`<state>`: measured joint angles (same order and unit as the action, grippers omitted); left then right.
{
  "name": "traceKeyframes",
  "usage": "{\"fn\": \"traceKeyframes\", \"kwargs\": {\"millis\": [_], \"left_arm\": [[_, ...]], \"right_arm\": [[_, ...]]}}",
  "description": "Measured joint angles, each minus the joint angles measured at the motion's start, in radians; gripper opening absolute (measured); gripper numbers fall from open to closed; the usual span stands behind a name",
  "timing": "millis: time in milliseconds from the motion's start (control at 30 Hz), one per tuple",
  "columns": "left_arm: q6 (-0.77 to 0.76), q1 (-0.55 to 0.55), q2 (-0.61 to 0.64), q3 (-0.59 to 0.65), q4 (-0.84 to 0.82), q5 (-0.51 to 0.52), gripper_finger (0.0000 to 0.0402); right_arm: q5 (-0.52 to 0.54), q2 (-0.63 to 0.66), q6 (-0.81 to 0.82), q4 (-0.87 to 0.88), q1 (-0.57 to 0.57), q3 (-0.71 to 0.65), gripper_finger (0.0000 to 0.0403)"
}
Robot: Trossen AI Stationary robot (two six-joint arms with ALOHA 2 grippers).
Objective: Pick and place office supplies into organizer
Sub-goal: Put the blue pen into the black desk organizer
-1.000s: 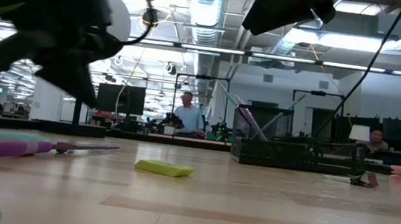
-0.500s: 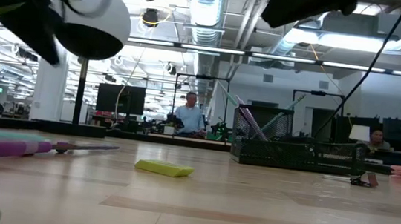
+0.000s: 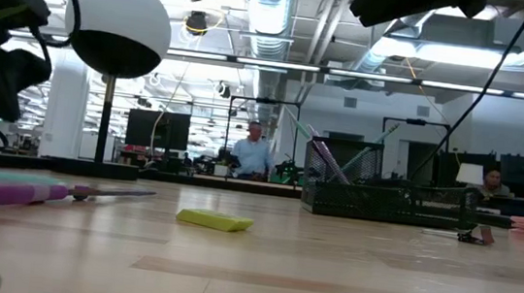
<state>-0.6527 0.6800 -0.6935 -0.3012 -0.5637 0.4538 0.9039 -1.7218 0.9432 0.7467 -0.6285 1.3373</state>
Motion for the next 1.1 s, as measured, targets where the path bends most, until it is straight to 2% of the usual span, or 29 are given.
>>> {"fn": "traceKeyframes", "kwargs": {"millis": [133,333,433,567,1100], "left_arm": [[0.002,0.003,-0.050,0.015,0.021,0.002,0.0055],[0.015,0.036,-0.143,0.015,0.148,0.019,0.0122],[-0.009,0.050,-0.196,0.015,0.175,0.044,0.0142],[-0.037,0.055,-0.269,0.015,0.191,0.063,0.0148],[-0.048,0.052,-0.564,0.013,0.430,0.107,0.0149]], "right_arm": [[0.002,0.000,0.000,-0.009,0.005,0.000,0.0093],[0.002,0.000,0.000,-0.017,0.009,0.000,0.0093],[0.002,0.000,0.000,-0.022,0.009,0.000,0.0093],[0.002,0.000,0.000,-0.022,0.009,0.000,0.0093],[-0.001,0.000,-0.008,-0.022,0.009,0.000,0.0093]]}}
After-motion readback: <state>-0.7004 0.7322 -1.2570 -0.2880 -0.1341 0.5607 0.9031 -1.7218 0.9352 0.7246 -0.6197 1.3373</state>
